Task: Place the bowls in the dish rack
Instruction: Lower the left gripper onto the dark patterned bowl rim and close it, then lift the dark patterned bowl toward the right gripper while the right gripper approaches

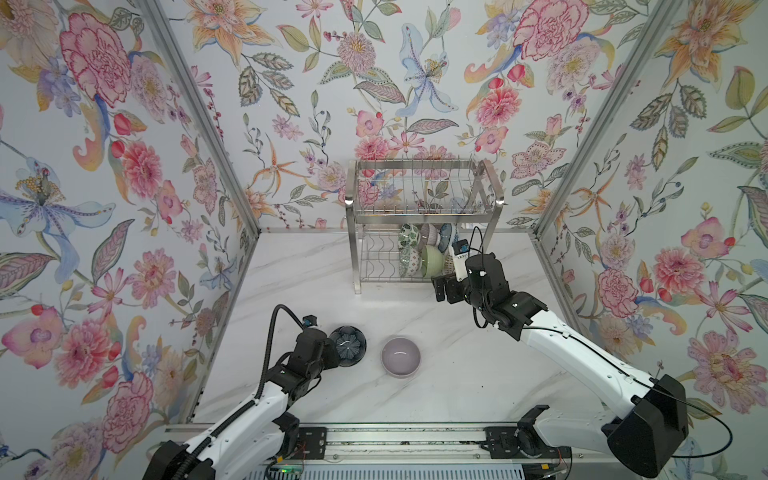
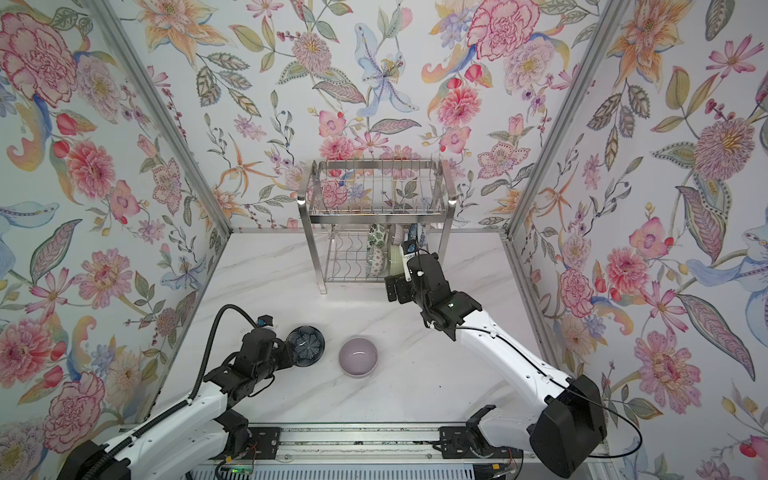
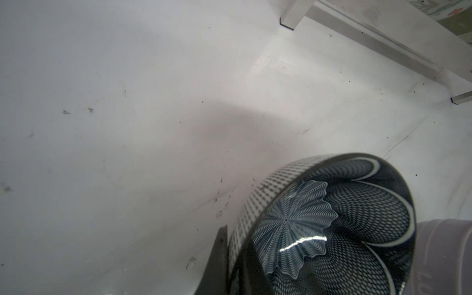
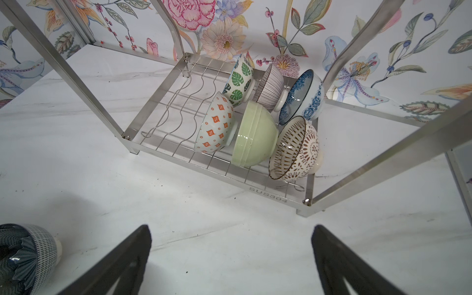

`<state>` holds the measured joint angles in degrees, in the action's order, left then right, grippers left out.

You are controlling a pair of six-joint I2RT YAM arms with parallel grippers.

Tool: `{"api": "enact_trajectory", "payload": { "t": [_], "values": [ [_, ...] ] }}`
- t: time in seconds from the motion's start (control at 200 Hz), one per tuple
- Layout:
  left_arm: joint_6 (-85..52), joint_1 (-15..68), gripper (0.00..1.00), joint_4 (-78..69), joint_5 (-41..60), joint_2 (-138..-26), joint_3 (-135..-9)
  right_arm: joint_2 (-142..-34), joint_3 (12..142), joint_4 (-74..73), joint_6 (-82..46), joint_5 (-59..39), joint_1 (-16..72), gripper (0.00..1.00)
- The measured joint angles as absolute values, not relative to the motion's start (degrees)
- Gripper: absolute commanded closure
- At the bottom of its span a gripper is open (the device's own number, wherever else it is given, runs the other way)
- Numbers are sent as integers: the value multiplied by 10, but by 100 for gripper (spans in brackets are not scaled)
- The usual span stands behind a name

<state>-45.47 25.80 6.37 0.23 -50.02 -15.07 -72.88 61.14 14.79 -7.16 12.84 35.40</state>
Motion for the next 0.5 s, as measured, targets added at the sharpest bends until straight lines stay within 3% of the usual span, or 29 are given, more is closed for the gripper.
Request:
{"api": "enact_trajectory", "payload": {
  "t": [0.31,0.495],
  "values": [
    [-431,258,100,123,-3,-481,-176,-727,611,148,-72,128,352,1],
    [-392,258,100,180,-17,-447,-252,-715,611,148,-72,128,352,1]
  ]
}}
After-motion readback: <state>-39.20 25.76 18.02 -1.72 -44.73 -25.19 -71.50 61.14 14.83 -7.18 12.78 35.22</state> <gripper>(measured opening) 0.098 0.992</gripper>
